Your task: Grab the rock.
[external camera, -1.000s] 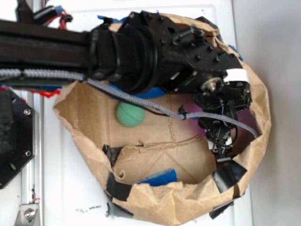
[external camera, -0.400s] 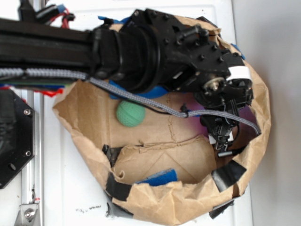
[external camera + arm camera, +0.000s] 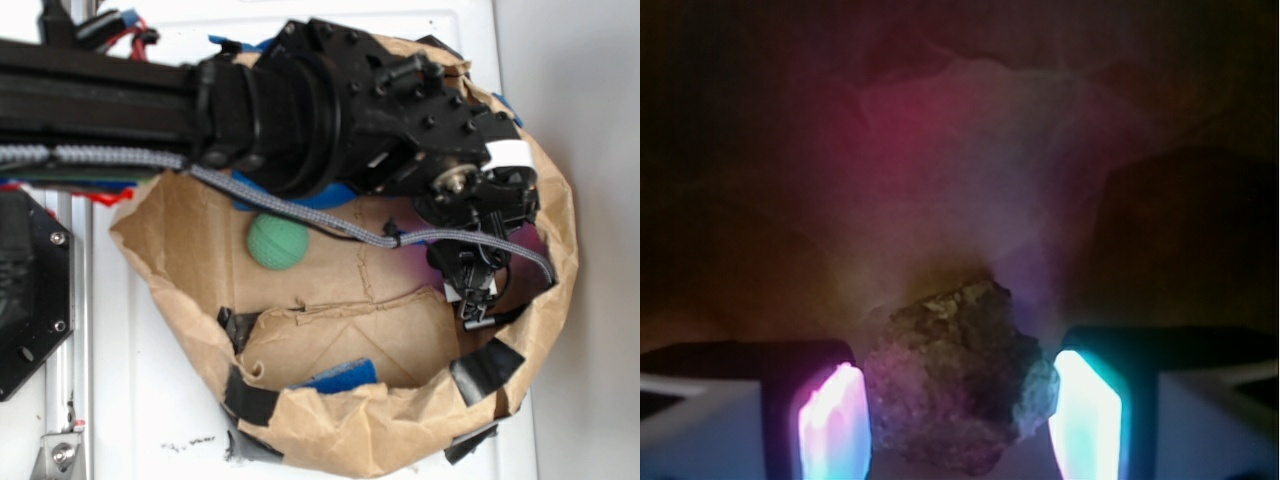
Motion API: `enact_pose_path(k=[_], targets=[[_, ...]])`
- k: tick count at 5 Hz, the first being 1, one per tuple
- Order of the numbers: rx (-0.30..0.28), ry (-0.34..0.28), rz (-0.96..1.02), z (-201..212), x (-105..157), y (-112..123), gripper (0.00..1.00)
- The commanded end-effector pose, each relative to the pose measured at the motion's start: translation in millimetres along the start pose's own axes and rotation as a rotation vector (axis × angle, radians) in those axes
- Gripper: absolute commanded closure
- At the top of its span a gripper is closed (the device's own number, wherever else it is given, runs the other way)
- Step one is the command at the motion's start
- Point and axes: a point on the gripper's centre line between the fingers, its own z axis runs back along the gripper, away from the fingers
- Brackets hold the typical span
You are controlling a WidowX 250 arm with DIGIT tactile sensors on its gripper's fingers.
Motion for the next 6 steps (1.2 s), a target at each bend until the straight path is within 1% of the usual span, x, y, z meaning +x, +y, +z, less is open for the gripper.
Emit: enact_pose_path(k=[1, 2, 3, 4, 5, 6], targets=[[-0.008, -0.038, -0.001, 16, 12, 0, 1.0], [-0.007, 0.022, -0.056, 42, 2, -5, 1.0], [-0.023, 0.135, -0.099, 82, -10, -9, 1.0], [0.068, 0.203, -0.14, 118, -23, -13, 1.0], [0.068, 0.251, -0.141, 148, -33, -14, 1.0], [0.136, 0.2, -0.141, 161, -35, -19, 1.0]])
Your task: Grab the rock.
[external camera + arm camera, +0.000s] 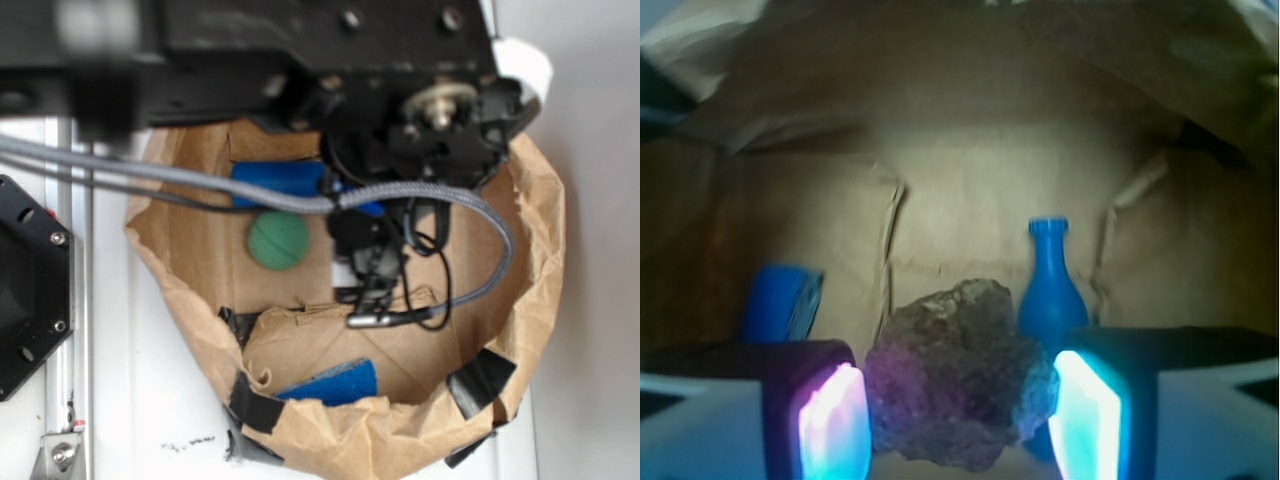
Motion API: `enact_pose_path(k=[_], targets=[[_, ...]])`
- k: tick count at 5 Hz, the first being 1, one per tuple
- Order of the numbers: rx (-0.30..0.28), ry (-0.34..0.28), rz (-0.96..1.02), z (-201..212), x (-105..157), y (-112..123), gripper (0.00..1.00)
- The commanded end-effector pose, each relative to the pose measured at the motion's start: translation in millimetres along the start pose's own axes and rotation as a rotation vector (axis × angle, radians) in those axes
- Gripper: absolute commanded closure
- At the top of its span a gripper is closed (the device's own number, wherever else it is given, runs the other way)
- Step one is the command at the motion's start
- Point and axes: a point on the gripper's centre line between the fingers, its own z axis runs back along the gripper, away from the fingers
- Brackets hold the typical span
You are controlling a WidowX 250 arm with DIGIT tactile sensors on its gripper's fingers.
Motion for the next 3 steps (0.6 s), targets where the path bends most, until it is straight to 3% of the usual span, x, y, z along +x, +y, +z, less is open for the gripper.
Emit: enact_pose_path(k=[1, 2, 3], targets=[[0.05, -0.116, -0.024, 42.0, -4.2, -16.2, 1.0], [0.031, -0.108, -0.031, 37.1, -1.9, -16.2, 1.0], [0.048, -0.12, -0.02, 34.2, 0.0, -15.8, 1.0]])
